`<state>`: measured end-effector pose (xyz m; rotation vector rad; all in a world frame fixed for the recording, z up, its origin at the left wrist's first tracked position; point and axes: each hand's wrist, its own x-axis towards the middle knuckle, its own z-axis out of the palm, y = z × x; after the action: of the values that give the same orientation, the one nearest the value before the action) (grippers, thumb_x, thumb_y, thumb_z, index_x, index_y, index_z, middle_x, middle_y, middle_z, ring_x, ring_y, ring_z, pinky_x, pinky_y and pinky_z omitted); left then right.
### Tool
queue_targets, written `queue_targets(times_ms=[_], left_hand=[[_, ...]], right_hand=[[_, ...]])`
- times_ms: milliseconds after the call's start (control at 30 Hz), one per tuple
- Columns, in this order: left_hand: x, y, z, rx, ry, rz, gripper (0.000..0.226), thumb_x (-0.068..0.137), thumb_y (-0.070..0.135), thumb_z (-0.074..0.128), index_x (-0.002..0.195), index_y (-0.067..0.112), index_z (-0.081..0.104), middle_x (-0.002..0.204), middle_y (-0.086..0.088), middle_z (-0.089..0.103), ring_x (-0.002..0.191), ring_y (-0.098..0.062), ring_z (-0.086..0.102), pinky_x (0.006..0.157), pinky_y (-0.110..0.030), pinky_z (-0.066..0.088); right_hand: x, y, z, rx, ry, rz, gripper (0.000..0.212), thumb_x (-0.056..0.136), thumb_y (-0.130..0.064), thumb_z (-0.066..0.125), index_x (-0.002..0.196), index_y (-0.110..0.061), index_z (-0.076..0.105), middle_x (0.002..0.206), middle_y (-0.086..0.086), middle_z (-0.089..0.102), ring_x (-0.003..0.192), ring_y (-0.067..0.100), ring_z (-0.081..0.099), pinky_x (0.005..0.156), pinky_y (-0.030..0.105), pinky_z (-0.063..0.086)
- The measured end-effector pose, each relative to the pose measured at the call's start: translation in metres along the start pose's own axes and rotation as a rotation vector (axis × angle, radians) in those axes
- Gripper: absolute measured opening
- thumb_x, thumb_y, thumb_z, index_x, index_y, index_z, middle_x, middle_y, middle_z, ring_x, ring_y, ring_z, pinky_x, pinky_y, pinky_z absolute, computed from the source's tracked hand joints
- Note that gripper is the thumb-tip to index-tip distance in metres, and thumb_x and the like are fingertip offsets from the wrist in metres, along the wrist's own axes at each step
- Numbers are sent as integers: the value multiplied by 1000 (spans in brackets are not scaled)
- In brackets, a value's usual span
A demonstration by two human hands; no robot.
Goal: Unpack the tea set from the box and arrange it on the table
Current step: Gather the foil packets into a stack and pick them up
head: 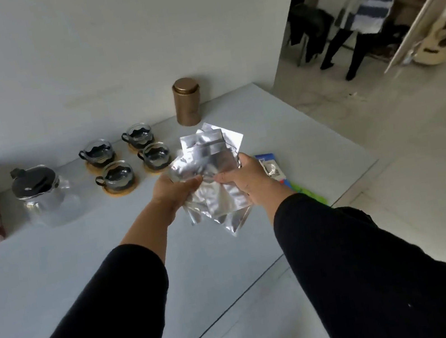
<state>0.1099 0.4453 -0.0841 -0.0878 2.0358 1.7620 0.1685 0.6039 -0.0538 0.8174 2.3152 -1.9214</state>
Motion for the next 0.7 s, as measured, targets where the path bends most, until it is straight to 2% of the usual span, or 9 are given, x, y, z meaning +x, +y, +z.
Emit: queue_targets(times_ms=[100,167,233,300,367,467,533,600,700], left_hand=[[17,22,66,125,-53,84,64,58,31,88,109,4,61,98,-16,70,68,-23,67,59,-31,58],[18,38,117,188,-111,136,72,52,38,88,111,9,58,100,-11,70,76,-24,69,68,-33,59],[12,49,173,193,-173,173,66,64,21,87,119,11,51,105,-5,64,78,-17,64,64,-24,56],[9,51,231,196,-246,199,68,69,14,84,125,12,46,116,-6,63,88,-18,65,77,-25,57],[7,51,289,270,-292,214,73,71,20,82,132,15,42,125,-6,62,108,-23,62,94,-30,50],[12,43,377,366,-317,201,81,74,27,79,141,17,34,132,-6,57,120,-26,56,97,-29,43],[14,36,425,362,-322,145,85,75,28,78,144,17,29,136,-8,52,122,-26,53,92,-28,44],[18,27,478,341,-315,-5,90,76,29,76,146,17,22,138,-12,45,121,-28,52,84,-27,42],[32,6,536,186,-302,-284,76,82,27,68,144,10,28,139,-15,47,122,-32,54,93,-32,47]], right_hand=[[3,5,-65,36,150,-10,29,66,-6,81,82,-13,58,87,3,64,82,20,61,75,33,50],[-1,12,-109,82,253,2,30,66,-1,80,71,-16,55,76,2,62,76,21,60,73,35,51],[-7,25,-155,89,352,29,32,69,-1,79,68,-18,52,72,0,60,68,18,60,65,30,51],[-13,37,-201,91,437,61,34,70,-2,79,67,-20,50,68,-3,58,62,14,57,56,23,48],[-11,54,-248,79,520,87,33,69,-5,79,67,-21,50,68,-4,57,66,15,57,63,25,48],[-2,87,-316,45,603,114,21,72,-8,74,76,-17,56,72,-2,57,72,18,56,67,27,45],[4,108,-350,36,619,129,17,76,-7,68,85,-18,59,72,-2,57,73,19,56,67,28,46],[14,132,-387,17,636,163,20,76,-4,64,89,-18,61,75,1,58,74,21,56,70,32,48],[30,167,-423,-18,637,244,20,76,-3,61,89,-18,58,69,-2,52,65,17,51,62,28,44]])
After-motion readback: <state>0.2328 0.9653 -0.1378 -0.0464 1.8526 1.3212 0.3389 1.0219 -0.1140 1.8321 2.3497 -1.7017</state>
